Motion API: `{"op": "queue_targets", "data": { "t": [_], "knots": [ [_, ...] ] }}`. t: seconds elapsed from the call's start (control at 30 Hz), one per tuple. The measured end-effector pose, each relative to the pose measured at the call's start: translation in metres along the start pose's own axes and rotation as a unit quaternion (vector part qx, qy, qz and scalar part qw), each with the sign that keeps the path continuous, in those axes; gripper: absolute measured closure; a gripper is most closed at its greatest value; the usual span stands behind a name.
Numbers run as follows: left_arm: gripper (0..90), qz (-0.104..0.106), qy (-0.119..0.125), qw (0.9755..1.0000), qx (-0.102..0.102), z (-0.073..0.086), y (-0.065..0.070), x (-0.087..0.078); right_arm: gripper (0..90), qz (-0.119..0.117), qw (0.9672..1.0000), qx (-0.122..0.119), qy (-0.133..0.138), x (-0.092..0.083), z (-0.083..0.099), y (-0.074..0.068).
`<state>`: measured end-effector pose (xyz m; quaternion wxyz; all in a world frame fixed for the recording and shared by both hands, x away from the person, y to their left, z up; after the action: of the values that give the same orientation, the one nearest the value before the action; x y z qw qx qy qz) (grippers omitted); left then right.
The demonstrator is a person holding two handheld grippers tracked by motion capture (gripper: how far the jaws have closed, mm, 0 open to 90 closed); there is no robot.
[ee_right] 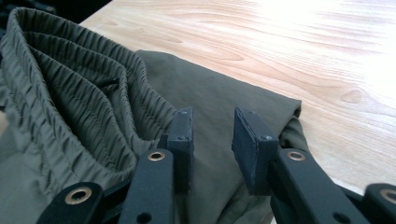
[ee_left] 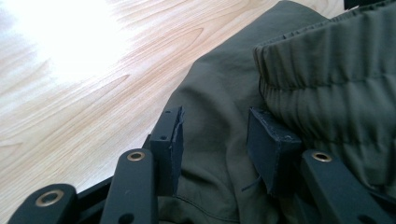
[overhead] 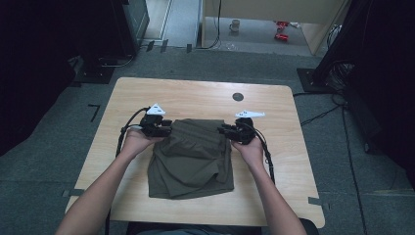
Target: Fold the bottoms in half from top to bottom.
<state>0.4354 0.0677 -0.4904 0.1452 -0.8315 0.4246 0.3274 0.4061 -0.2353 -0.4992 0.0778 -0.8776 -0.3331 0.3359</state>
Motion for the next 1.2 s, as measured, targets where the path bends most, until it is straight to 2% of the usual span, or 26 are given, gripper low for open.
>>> {"op": "queue_targets", "data": {
  "t": [0.2,0.4,0.63,0.7,0.83,0.9,0.97,1.1,1.2],
  "knots": [
    [54.2,-0.002,0.004,0.9998,0.02,0.004,0.013,-0.015,68.8,-0.015,0.9997,-0.018,0.0,-0.015,0.004,-0.018],
    [52.3,0.004,0.008,0.9993,0.036,0.014,0.031,-0.034,68.3,-0.033,0.9987,-0.039,-0.006,-0.029,0.016,-0.039],
    [47.7,0.014,-0.005,0.9993,0.033,0.033,0.048,-0.046,65.6,-0.037,0.9968,-0.069,-0.012,-0.049,0.032,-0.056],
    [47.0,0.021,-0.004,0.9994,0.029,0.037,0.052,-0.05,65.6,-0.039,0.9964,-0.075,-0.004,-0.056,0.034,-0.06],
    [47.3,0.03,-0.004,0.9992,0.025,0.042,0.061,-0.055,66.9,-0.021,0.9958,-0.087,0.023,-0.067,0.032,-0.063],
    [47.6,0.036,-0.009,0.999,0.026,0.045,0.065,-0.057,68.4,-0.01,0.9958,-0.084,0.033,-0.067,0.03,-0.061],
    [47.5,0.042,-0.017,0.9986,0.028,0.049,0.069,-0.058,69.1,-0.007,0.9964,-0.079,0.031,-0.063,0.029,-0.058],
    [47.0,0.054,-0.033,0.9978,0.018,0.058,0.073,-0.055,69.4,-0.003,0.9973,-0.073,0.009,-0.048,0.033,-0.057],
    [45.6,0.056,-0.047,0.9972,0.013,0.065,0.075,-0.051,65.3,-0.009,0.9972,-0.072,-0.02,-0.035,0.041,-0.063]
  ]
}}
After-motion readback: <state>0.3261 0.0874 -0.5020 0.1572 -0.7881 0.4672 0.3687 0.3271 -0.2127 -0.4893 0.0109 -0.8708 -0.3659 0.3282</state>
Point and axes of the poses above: each handheld gripper's, and its own axes: x roughly forward along the jaws, z roughly out of its underside, y roughly to its right, the point moved 3 cm from there along x, roughly forward along the jaws, and after that the axes turned 3 degrees about x, right-handed, at the moved point
